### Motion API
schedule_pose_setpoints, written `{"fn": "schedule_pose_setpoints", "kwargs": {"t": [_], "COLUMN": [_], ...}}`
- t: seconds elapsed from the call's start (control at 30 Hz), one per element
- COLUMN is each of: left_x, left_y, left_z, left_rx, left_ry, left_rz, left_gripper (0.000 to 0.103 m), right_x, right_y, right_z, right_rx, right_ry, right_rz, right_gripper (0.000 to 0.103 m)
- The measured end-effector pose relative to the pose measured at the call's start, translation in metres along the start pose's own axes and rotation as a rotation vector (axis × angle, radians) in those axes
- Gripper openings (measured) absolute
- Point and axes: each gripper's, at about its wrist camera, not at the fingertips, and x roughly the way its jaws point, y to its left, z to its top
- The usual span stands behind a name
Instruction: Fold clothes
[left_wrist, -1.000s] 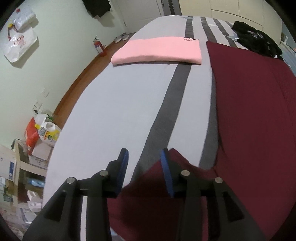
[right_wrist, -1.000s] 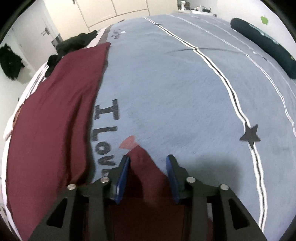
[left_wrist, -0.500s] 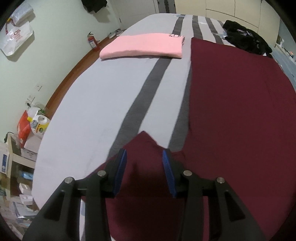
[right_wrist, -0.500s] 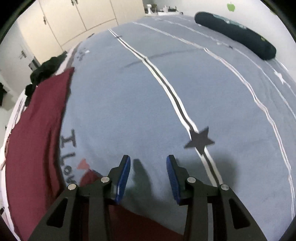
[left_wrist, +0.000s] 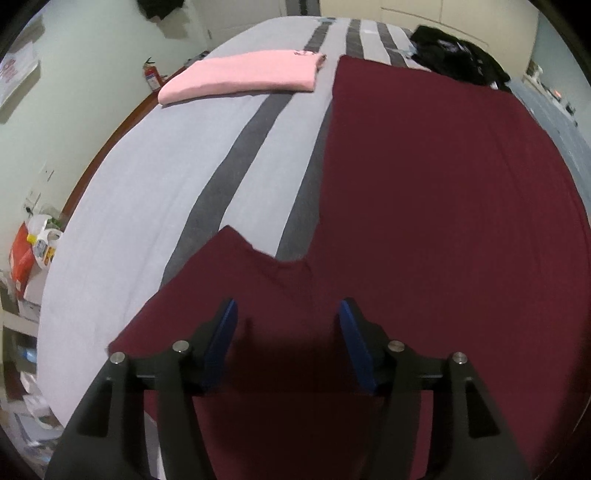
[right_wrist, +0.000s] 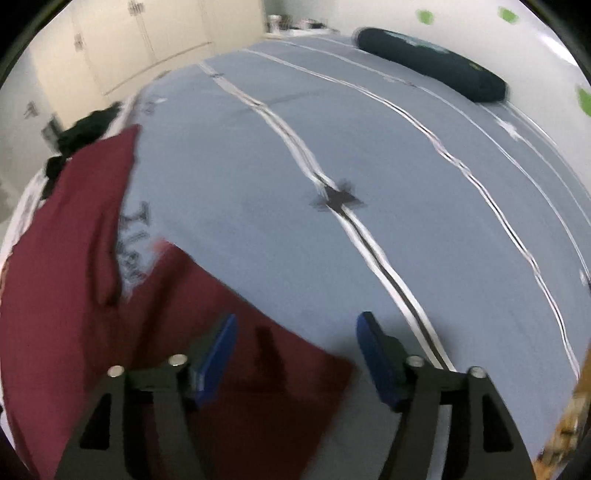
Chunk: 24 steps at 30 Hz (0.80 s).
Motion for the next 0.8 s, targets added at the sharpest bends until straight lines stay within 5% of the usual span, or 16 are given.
{"fn": "schedule_pose_setpoints", "kwargs": {"t": [0.33, 0.43, 0.57, 0.8], "left_x": [-0.014, -0.017, -0.023, -0.030], "left_y": [0.005, 0.009, 0.018, 0.043], "left_z": [0.001, -0.001, -0.007, -0.019], "left_rx": [0.059, 0.058, 0.038, -0.007], "left_ry": [-0.009, -0.014, -0.016, -0.020], "left_rz": [-0.006, -0.014, -0.025, -0.060], "left_gripper": [0.055, 0.055, 0.055, 0.055], "right_x": [-0.001, -0.001, -0.001, -0.054], "right_y": [-0.012, -0.009, -0.005, 0.046], "right_z": [-0.028, -0.029, -0.029, -0.023], "right_rx": [0.026, 0.013, -0.005, -0.123], "right_ry": [0.013, 0.007, -0.002, -0.107], "right_rz": [0.010, 0.015, 0.022, 0.054], "right_gripper": [0.063, 0.045, 0.005, 0.005]}}
